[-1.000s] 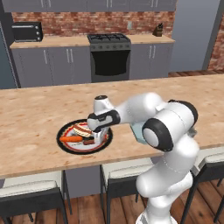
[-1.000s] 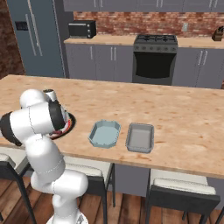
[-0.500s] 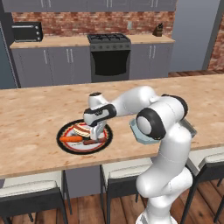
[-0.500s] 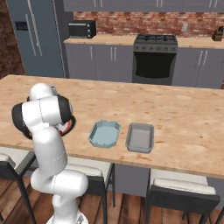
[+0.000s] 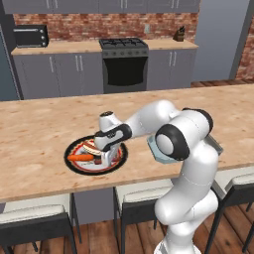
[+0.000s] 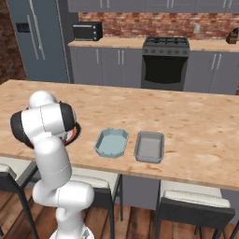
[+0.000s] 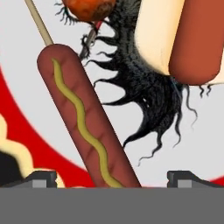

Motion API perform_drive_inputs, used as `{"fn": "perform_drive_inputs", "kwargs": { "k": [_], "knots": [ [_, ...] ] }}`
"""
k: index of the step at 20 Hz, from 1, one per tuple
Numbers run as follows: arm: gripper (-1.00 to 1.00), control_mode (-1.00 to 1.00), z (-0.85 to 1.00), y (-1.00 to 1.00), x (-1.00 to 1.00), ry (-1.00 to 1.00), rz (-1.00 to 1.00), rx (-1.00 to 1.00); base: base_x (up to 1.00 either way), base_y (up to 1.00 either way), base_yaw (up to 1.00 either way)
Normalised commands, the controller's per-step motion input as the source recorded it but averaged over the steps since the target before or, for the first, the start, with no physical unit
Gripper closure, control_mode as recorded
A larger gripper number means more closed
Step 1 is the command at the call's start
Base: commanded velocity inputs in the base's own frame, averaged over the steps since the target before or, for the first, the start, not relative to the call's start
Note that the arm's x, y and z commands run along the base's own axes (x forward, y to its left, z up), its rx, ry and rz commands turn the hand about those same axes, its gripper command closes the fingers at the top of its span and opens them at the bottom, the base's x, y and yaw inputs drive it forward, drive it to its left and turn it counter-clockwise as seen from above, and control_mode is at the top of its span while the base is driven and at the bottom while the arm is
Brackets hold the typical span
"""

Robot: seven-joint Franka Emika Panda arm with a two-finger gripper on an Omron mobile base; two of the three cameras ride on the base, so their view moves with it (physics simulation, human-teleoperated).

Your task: Place one cooked food and one vegetable from the large plate to each tupperware container.

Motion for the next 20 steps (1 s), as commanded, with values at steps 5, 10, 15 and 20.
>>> {"fn": "perform_drive_inputs", "kwargs": {
  "k": [5, 10, 15, 20],
  "knots": [
    [-1.00, -1.00, -0.05, 0.00, 0.06, -0.03, 0.01, 0.00, 0.00, 0.00, 0.00],
    [-1.00, -1.00, 0.00, 0.00, 0.15, 0.00, 0.03, 0.00, 0.00, 0.00, 0.00],
    [1.00, -1.00, 0.00, 0.00, 0.06, 0.04, 0.05, 0.00, 0.00, 0.00, 0.00],
    [1.00, -1.00, 0.00, 0.00, 0.05, 0.04, 0.04, 0.00, 0.00, 0.00, 0.00]
  ]
}}
